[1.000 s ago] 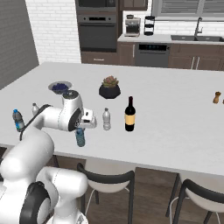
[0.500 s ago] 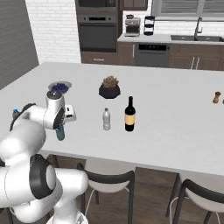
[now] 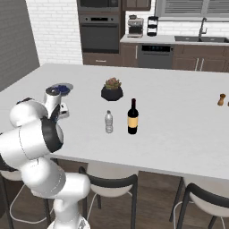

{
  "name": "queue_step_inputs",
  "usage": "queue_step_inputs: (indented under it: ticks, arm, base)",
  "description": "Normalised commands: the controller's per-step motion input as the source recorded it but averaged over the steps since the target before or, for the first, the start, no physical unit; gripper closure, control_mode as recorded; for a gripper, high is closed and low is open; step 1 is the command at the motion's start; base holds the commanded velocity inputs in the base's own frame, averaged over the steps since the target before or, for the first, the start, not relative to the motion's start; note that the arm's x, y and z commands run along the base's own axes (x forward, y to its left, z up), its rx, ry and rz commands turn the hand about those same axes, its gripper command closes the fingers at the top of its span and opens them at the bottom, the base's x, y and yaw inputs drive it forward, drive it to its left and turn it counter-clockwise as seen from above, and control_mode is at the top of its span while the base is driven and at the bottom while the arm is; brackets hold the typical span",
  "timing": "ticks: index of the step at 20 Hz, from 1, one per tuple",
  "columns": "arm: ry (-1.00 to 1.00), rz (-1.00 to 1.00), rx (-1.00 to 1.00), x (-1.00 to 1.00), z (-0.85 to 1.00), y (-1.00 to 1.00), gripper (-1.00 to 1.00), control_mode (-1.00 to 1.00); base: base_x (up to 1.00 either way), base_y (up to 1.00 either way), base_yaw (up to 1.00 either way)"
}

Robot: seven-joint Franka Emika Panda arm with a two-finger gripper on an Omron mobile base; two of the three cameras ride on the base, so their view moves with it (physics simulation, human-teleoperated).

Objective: Move the plastic bottles in the middle to the plastics group, and the glass bottles in the middle to the glass group.

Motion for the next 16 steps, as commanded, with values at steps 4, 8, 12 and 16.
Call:
queue_step_inputs:
  ticks: [4, 8, 12, 16]
  arm:
    - [0.03, 0.02, -0.04, 0.23, -0.02, 0.76, 1.00, -1.00]
    - [0.13, 0.00, -0.14, 0.06, 0.00, 0.67, 1.00, -1.00]
    - [0.09, 0.00, -0.13, 0.19, 0.00, 0.54, 1.00, -1.00]
    - [0.00, 0.00, -0.01, 0.09, 0.00, 0.27, 1.00, -1.00]
  base:
    - [0.00, 0.00, 0.00]
    - [0.00, 0.00, 0.00]
    - [0.00, 0.00, 0.00]
    - [0.00, 0.00, 0.00]
